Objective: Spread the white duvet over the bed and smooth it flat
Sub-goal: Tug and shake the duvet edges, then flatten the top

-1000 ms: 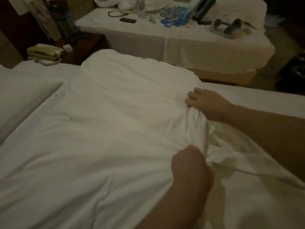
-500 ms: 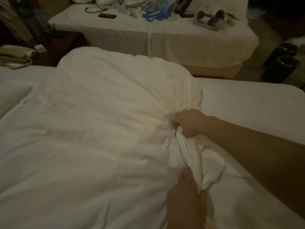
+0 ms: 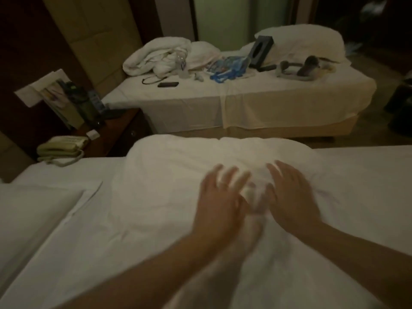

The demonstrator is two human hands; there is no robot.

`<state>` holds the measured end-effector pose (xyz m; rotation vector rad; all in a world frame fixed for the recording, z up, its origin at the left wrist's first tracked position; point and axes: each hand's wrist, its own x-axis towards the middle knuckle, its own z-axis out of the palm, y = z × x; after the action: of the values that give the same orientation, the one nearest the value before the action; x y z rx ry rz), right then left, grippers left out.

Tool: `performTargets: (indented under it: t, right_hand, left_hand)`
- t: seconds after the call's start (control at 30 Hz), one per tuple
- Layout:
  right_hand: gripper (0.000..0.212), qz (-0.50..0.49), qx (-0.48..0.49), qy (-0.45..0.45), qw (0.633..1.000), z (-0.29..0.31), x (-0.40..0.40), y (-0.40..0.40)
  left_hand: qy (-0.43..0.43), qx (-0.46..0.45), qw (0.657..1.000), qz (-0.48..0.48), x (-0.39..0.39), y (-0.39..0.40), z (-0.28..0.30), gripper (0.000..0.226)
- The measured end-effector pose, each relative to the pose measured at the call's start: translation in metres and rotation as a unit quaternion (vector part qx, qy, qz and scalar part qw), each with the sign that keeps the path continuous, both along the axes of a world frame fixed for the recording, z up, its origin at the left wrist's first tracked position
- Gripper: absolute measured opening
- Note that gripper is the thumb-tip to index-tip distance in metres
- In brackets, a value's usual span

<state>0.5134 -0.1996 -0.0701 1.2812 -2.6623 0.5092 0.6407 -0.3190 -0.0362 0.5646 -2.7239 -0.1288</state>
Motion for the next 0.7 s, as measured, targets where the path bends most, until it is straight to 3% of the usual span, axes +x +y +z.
performTargets:
  t: [0.07,0.13,0.17,0.27,0.37,0.5,0.6,0.63,0.7]
  right_hand:
    - [0.060,0.073,-0.033,-0.028,0.996,0.026,0.014,-0.077]
    - [0.063,0.101,0.011,0.002,0.995,0.016,0.004,-0.127]
    - [0.068,0.067,0.027,0.005,0.997,-0.006,-0.014,-0.132]
    - [0.075,-0.127,0.068,0.002,0.990,-0.088,-0.077,-0.086]
    - [0.071,-0.180,0.031,-0.026,0.983,-0.124,-0.088,-0.065]
    - [0.058,-0.172,0.069,-0.016,0.983,-0.154,-0.100,-0.082]
    - [0.051,-0.214,0.116,-0.104,0.964,-0.111,-0.097,-0.104]
    - [0.044,-0.200,0.065,-0.105,0.972,-0.089,-0.084,-0.125]
    - [0.041,-0.063,-0.018,-0.072,0.995,-0.058,-0.040,-0.168]
  left_hand:
    - [-0.061,-0.027,0.991,0.119,0.028,-0.065,0.007,0.055]
    - [-0.155,-0.022,0.971,0.182,0.025,-0.135,-0.007,0.061]
    - [-0.187,-0.025,0.963,0.192,0.020,-0.148,-0.025,0.064]
    - [-0.150,-0.012,0.951,0.269,0.039,-0.206,-0.076,0.069]
    - [-0.095,0.026,0.942,0.322,0.058,-0.230,-0.110,0.067]
    - [-0.148,0.034,0.932,0.330,0.047,-0.228,-0.153,0.066]
    - [-0.234,0.114,0.908,0.328,0.023,-0.218,-0.111,0.056]
    - [-0.202,0.134,0.923,0.298,0.007,-0.208,-0.092,0.050]
    - [-0.102,0.111,0.971,0.184,-0.013,-0.173,-0.075,0.050]
